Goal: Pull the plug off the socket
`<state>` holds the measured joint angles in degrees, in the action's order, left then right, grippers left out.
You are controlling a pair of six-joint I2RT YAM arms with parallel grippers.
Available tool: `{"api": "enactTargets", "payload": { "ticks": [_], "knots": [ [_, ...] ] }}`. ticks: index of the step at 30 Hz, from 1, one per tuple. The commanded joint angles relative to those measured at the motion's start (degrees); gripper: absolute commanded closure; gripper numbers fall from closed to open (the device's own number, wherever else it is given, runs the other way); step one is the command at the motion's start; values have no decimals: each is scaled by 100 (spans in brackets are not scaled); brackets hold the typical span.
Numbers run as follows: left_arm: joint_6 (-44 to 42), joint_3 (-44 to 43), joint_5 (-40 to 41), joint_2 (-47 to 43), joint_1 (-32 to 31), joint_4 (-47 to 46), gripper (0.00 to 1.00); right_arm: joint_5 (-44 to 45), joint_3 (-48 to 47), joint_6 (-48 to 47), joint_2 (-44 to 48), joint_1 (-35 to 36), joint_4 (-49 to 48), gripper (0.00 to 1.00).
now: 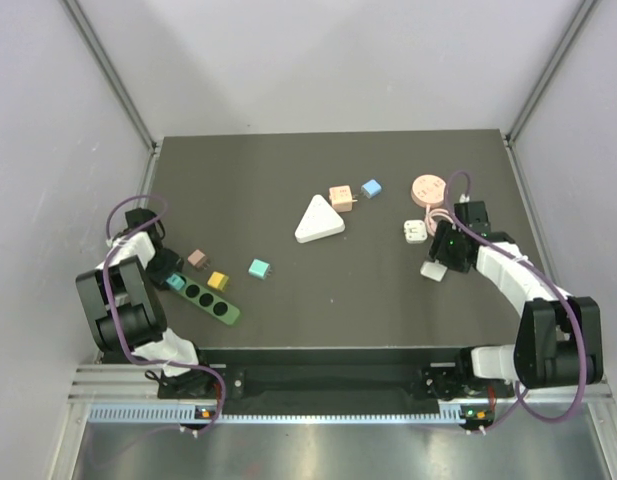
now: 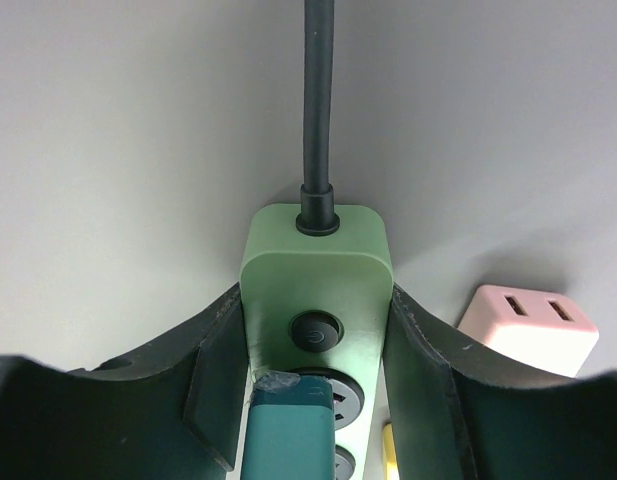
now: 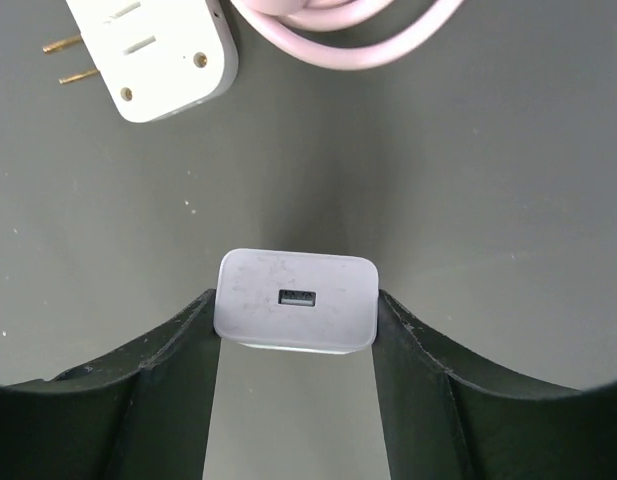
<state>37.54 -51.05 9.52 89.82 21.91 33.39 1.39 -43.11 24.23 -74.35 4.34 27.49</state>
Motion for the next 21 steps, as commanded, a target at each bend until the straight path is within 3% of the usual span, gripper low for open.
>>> {"api": "enactTargets", "payload": {
  "ticks": [1,2,5,8,11,14,16,17,18,20,21],
  "knots": [
    [-89,113,-152,-228,-126,282,100,-104,-197,-85,-141,-21,-314,59],
    [-124,95,-161,-228,-126,282,100,-121,-224,-163,-133,-21,-357,42],
    [-247,25,-380,-158,-117,247,99,-121,-285,-322,-89,-21,-481,16],
    [-256,-63,-530,-35,-108,256,91,-262,-478,-471,-10,6,-499,3],
    [-247,-107,-495,9,-117,300,79,-174,-697,-612,130,163,-524,0],
    [-273,-134,-381,-79,-65,361,67,203,-891,-787,254,759,-604,0],
    [-308,-151,-354,-158,-29,397,66,633,-1207,-858,158,1471,-639,0],
    [-326,-169,-372,-175,6,423,60,722,-1339,-902,88,1700,-648,0],
    [-370,-177,-398,-210,32,432,45,810,-1584,-911,-78,2120,-700,0],
    [-396,-204,-486,-237,111,458,38,811,-1831,-885,-272,2483,-762,0],
    [-423,-213,-608,-272,138,476,23,776,-2067,-859,-473,2797,-788,0]
  ]
}}
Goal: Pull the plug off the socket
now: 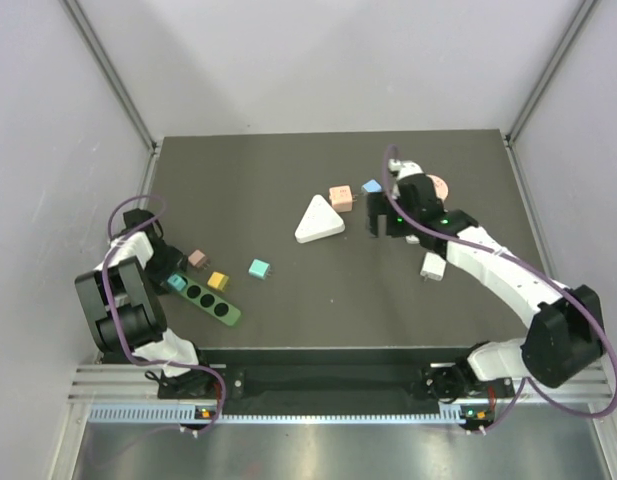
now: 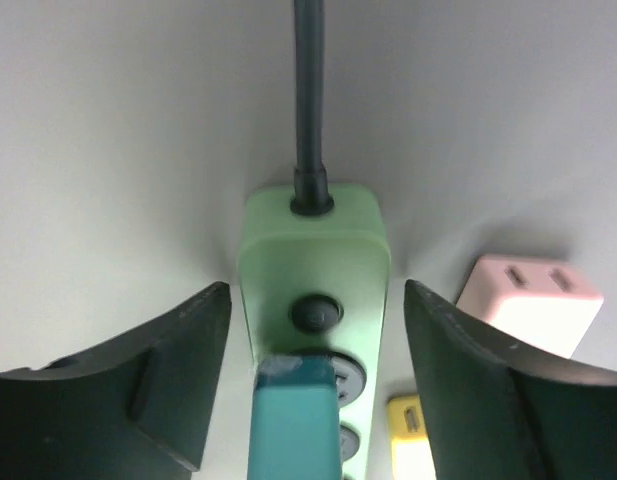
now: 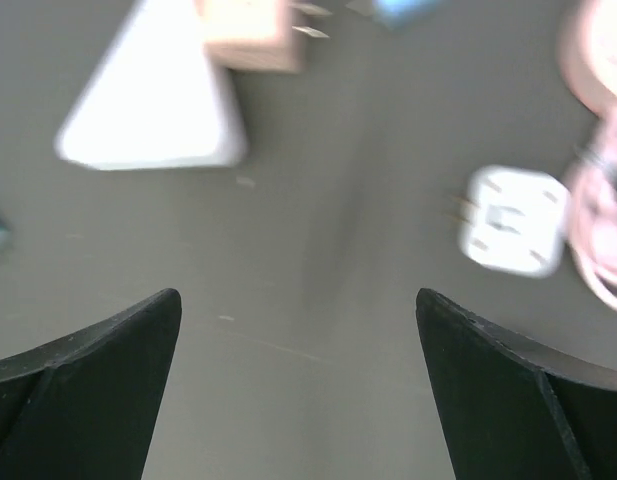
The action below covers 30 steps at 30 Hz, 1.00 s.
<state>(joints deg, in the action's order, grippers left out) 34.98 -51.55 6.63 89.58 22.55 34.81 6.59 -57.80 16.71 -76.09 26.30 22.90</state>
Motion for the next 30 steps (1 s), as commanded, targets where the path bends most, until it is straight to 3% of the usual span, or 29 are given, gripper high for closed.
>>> {"api": "enactTargets", "payload": {
  "ticks": [1,9,14,18,30],
  "knots": [
    [-185,-171,-364,-274,92,334,23,264,-705,-89,-396,752,-347,0],
    [-378,-294,-628,-433,636,369,23,-130,-1611,-317,-1485,2227,-900,0],
    [-282,-154,-1461,-372,988,114,32,-474,-2172,-326,-2136,2791,-1349,0],
    [-159,-75,-1560,-196,1041,-53,33,-501,-2664,-405,-2620,3318,-1506,0],
    [-203,-118,-1551,595,1252,-369,37,-940,-3791,-863,-4229,3979,-2245,0]
  ]
}}
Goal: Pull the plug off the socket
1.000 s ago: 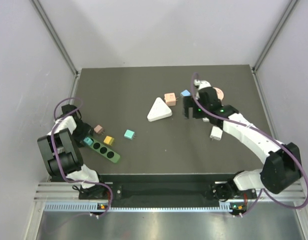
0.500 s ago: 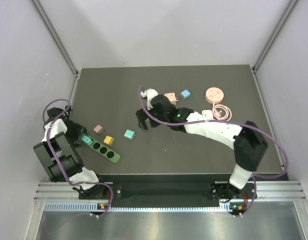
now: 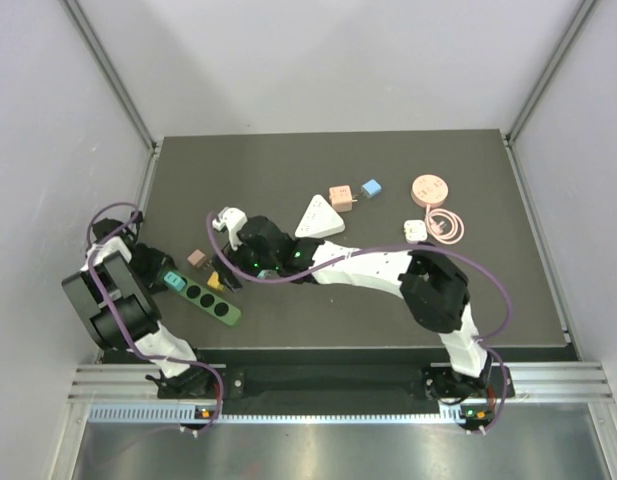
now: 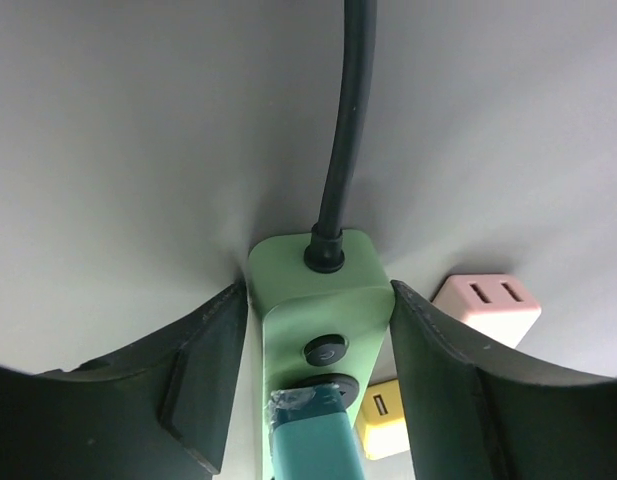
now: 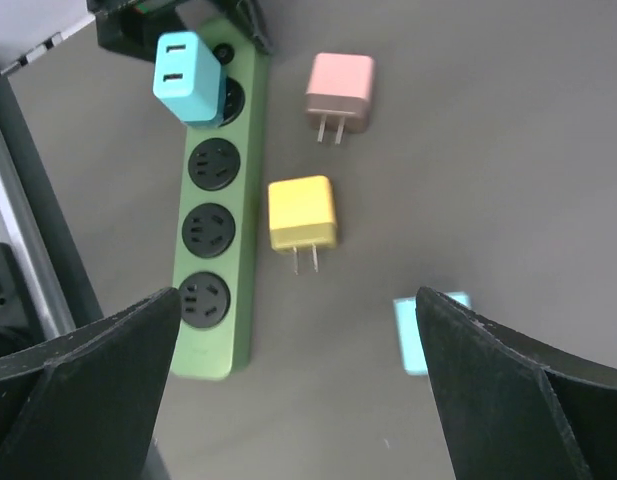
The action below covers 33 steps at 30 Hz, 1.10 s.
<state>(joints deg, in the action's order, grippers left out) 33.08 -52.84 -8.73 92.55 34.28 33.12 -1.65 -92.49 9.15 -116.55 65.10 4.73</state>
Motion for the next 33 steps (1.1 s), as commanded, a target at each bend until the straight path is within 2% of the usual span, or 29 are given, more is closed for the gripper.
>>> {"api": "enactTargets", "payload": {
  "ticks": [1,7,10,14,15,17,18,20,33],
  "knots": [
    [-12,-16,-84,333,79,-210,38,-125,-357,-80,-305,134,-629,0],
    [14,-25,-357,562,122,-297,49,-90,-1042,-334,-956,398,-983,2],
    [32,115,-375,501,131,-359,50,-99,-1298,-527,-1238,512,-1245,2],
    [23,195,-488,457,149,-438,62,-90,-1806,-879,-1651,635,-1379,1],
    [14,221,-507,457,140,-456,68,-72,-1895,-1054,-1799,688,-1370,0],
    [23,256,-524,448,140,-508,74,85,-2124,-1187,-1941,732,-1352,0],
    [14,265,-568,448,140,-517,85,103,-2194,-1222,-2055,758,-1361,0],
    [-3,292,-594,448,149,-544,99,121,-2378,-1310,-2161,785,-1317,0],
    [-73,459,-551,299,140,-667,100,508,-2809,-1574,-2776,934,-1546,0]
  ]
}}
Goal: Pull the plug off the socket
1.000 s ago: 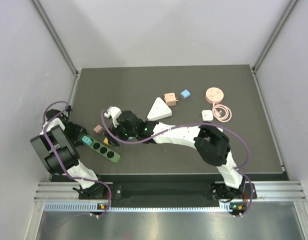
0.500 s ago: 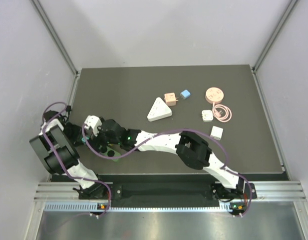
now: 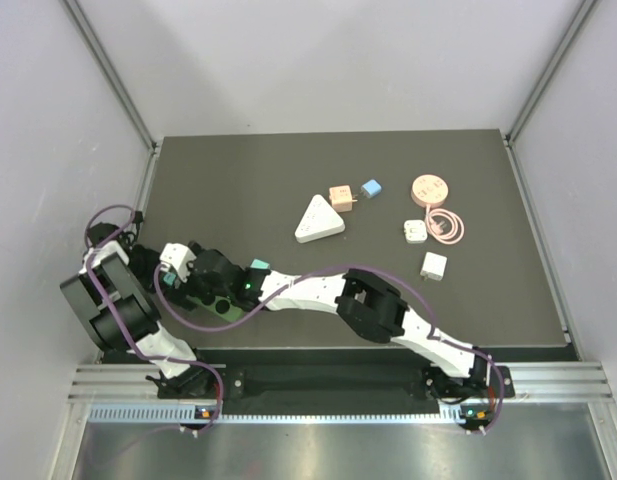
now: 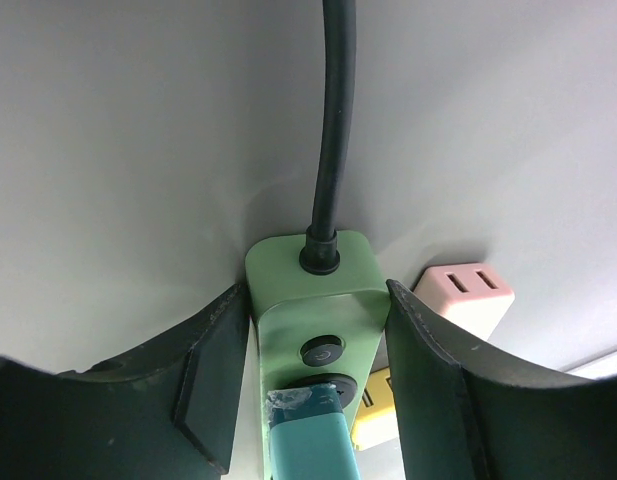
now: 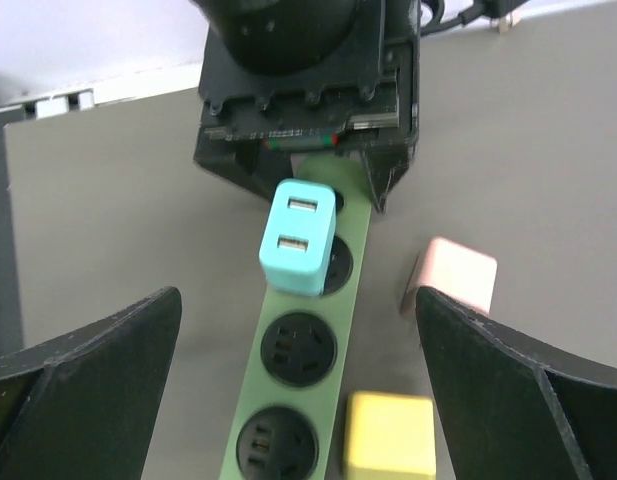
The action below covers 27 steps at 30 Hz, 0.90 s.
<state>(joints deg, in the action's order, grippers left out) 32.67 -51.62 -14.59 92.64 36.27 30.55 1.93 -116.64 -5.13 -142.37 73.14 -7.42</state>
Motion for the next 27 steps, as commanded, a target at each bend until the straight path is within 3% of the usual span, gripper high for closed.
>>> {"api": "enactTargets", "payload": {
  "ticks": [1,6,12,18,24,25,27],
  "knots": [
    [-58,345,87,237,-59,-374,100,158,-551,-147,-273,139,-304,0],
    [-67,468,193,17,-50,-400,100,308,-825,-85,-626,130,-382,3],
    [-50,494,176,35,-68,-391,100,378,-992,29,-766,139,-550,14],
    [-59,503,228,-27,-76,-391,100,439,-1212,3,-837,130,-567,41],
    [-102,521,158,-27,-111,-427,100,527,-1423,55,-828,95,-480,87],
    [-129,530,132,-27,-112,-461,100,536,-1484,73,-819,95,-462,100],
    [-146,538,106,-36,-120,-479,100,589,-1511,160,-758,69,-410,100]
  ]
}}
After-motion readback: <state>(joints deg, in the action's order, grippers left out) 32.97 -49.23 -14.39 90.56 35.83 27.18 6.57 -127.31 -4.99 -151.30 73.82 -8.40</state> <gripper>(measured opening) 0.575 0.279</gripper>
